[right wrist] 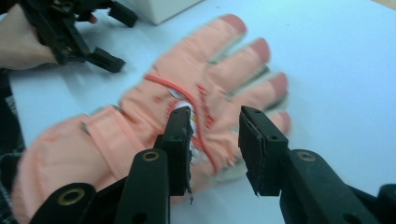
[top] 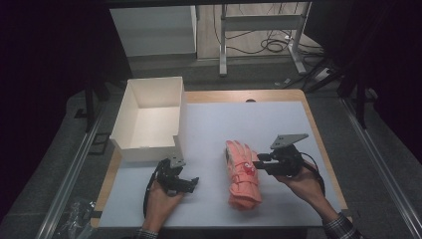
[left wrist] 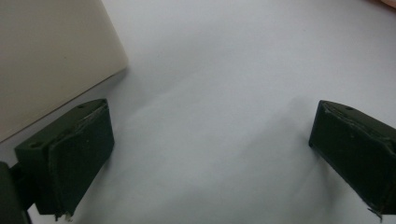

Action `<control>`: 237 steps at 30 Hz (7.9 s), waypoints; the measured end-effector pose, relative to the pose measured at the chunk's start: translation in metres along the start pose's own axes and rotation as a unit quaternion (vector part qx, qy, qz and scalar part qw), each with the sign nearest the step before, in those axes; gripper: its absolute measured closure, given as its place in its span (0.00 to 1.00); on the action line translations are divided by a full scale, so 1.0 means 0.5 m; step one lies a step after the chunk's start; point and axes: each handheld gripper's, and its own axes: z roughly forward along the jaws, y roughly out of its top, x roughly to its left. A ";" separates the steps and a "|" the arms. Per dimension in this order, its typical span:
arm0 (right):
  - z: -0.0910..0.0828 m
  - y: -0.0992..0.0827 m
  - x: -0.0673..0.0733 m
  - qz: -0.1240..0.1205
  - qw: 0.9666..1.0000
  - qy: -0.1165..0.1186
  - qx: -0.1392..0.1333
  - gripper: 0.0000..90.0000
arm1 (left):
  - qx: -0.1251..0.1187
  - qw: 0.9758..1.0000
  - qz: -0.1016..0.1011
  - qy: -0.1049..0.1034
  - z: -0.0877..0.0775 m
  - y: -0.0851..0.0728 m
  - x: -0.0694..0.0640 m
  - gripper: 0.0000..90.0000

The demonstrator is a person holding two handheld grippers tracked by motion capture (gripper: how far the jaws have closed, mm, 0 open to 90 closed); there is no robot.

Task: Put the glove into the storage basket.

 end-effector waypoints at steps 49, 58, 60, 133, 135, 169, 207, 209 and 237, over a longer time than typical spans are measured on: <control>0.084 -0.169 0.077 -0.001 0.996 0.081 0.023 0.98 | 0.002 1.000 0.001 0.000 0.000 0.000 0.000 0.00; 0.107 -0.151 0.092 -0.007 0.996 0.084 0.022 0.98 | 0.002 1.000 0.001 0.000 0.000 0.000 0.000 0.00; 0.112 -0.148 0.094 -0.009 0.996 0.083 0.021 0.98 | 0.002 1.000 0.001 0.000 0.000 0.000 0.000 0.00; 0.189 -0.063 0.034 0.011 1.000 0.005 -0.003 0.90 | 0.003 1.000 0.003 0.001 0.000 0.000 0.000 0.00; 0.179 -0.067 0.028 0.014 1.000 0.001 -0.003 0.86 | 0.003 1.000 0.004 0.001 0.000 0.000 -0.001 0.00; 0.082 -0.174 -0.097 0.063 0.988 -0.137 0.010 0.18 | 0.001 1.000 0.001 -0.005 -0.002 0.001 0.001 0.01; 0.081 -0.176 -0.096 0.061 0.988 -0.139 0.010 0.18 | 0.063 0.987 0.111 -0.102 -0.020 0.247 -0.088 0.00; 0.081 -0.176 -0.096 0.060 0.988 -0.139 0.009 0.18 | 0.072 0.986 0.116 -0.099 -0.004 0.255 -0.096 0.00; 0.081 -0.176 -0.096 0.061 0.988 -0.139 0.010 0.18 | 0.170 0.973 0.146 -0.059 0.136 0.234 -0.126 0.01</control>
